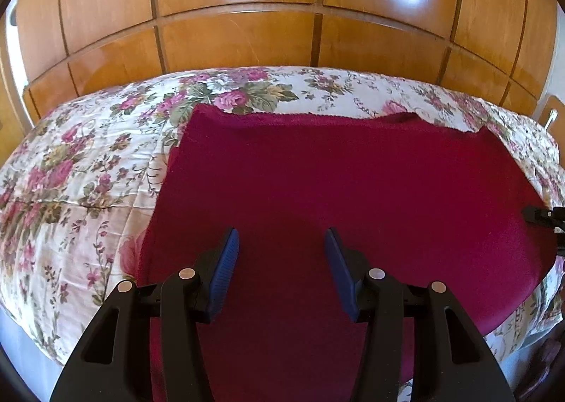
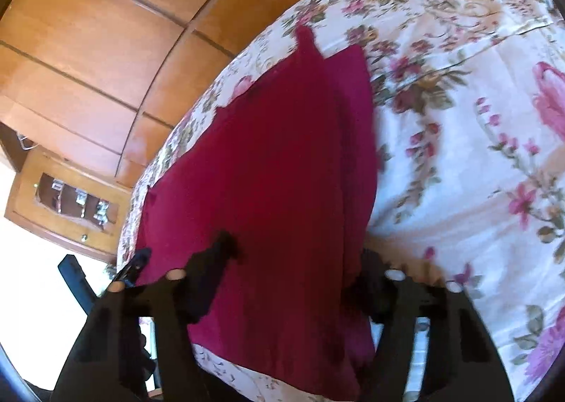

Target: Fold small clothes

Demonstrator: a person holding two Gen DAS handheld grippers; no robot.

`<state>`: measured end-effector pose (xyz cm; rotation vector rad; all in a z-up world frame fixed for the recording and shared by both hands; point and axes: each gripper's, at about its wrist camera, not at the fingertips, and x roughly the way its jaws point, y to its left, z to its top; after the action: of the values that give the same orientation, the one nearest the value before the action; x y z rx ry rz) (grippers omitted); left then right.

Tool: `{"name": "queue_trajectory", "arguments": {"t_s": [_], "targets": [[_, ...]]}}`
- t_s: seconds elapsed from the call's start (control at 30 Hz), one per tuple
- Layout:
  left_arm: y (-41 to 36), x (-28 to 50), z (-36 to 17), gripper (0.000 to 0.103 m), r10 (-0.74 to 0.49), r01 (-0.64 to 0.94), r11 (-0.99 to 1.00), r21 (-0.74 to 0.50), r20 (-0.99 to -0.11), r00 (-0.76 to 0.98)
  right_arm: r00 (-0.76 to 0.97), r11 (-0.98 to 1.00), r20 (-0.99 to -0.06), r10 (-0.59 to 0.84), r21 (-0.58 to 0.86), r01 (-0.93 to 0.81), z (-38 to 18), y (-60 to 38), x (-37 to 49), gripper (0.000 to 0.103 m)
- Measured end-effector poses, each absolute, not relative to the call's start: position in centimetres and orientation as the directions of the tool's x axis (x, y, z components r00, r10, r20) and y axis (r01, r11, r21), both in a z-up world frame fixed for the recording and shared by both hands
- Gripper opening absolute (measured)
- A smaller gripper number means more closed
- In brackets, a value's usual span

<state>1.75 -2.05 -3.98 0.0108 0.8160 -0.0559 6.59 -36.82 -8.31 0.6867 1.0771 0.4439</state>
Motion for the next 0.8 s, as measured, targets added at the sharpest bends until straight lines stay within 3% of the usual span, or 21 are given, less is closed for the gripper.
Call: {"name": "queue_trajectory", "arguments": {"t_s": [0.07, 0.17, 0.33, 0.5, 0.67, 0.8], "targets": [[-2.1, 1.9, -4.1, 0.05, -0.046, 0.058, 0.998, -0.008, -0.73, 0.682, 0.416, 0.713, -0.642, 0.644, 0.701, -0.022, -7.9, -36.1, 6.8, 0.035], [-1.8, 2.1, -4.5, 0.05, -0.058, 0.061, 0.998, -0.022, -0.737, 0.673, 0.441, 0.718, -0.626, 0.643, 0.693, -0.065, -5.9, -34.9, 6.8, 0.032], [-0.8, 2.3, -4.7, 0.05, -0.125, 0.07, 0.992, -0.105, -0.74, 0.661, 0.475, 0.746, -0.6, 0.644, 0.631, -0.214, -0.2, -30.7, 6.7, 0.031], [1.4, 2.0, -4.3, 0.05, -0.288, 0.112, 0.952, -0.284, -0.714, 0.637, 0.449, 0.736, -0.584, 0.676, 0.565, -0.374, 4.3, -23.4, 7.0, 0.031], [4.9, 0.7, -3.4, 0.05, -0.394, 0.097, 0.894, -0.438, -0.664, 0.636, 0.369, 0.721, -0.63, 0.683, 0.504, -0.475, 4.3, -15.0, 7.4, 0.03], [8.5, -0.7, -2.7, 0.05, -0.399, 0.044, 0.867, -0.496, -0.639, 0.657, 0.305, 0.713, -0.685, 0.662, 0.451, -0.537, 2.8, -8.9, 7.3, 0.03]]}}
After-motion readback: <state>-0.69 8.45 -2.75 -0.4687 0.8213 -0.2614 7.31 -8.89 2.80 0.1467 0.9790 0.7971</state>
